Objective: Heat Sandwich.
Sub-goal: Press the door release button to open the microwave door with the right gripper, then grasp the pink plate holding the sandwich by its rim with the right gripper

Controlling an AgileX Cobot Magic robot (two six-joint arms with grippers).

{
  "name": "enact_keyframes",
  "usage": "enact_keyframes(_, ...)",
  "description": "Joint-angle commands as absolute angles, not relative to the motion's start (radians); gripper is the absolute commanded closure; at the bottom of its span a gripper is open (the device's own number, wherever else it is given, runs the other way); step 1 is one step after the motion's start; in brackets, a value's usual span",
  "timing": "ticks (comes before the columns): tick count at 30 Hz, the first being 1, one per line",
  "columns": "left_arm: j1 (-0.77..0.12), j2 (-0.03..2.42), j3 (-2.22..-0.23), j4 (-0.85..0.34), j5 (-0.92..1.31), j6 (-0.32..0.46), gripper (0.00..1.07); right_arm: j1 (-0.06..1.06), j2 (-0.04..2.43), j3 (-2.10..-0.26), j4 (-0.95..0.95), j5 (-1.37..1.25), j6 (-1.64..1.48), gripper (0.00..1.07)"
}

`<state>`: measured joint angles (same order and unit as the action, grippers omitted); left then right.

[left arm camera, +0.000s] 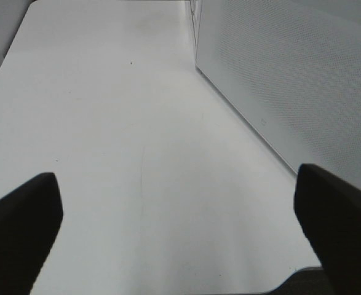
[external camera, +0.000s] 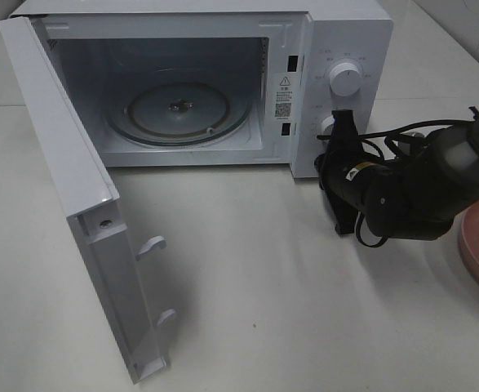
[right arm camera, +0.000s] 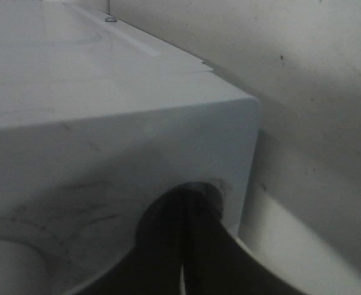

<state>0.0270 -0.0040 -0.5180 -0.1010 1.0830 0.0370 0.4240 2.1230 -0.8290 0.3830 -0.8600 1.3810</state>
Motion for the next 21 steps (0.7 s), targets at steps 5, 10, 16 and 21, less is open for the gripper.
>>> enact_keyframes(5, 0.028, -0.021, -0.517, -0.102, 1.071, 0.035, 0.09, 0.410, 2.049, -0.783, 0.316, -0.906, 1.388, 1.07)
enact_keyframes(10, 0.028, -0.021, -0.517, -0.102, 1.071, 0.035, 0.09, 0.410, 1.999, -0.718, 0.295, -0.889, 1.372, 1.07)
enact_keyframes(16, 0.028, -0.021, -0.517, -0.102, 1.071, 0.035, 0.09, 0.410, 1.917, -0.649, 0.291, -0.777, 1.304, 1.07)
enact_keyframes(21, 0.028, -0.021, -0.517, -0.102, 1.071, 0.035, 0.09, 0.410, 1.837, -0.617, 0.291, -0.677, 1.210, 1.06)
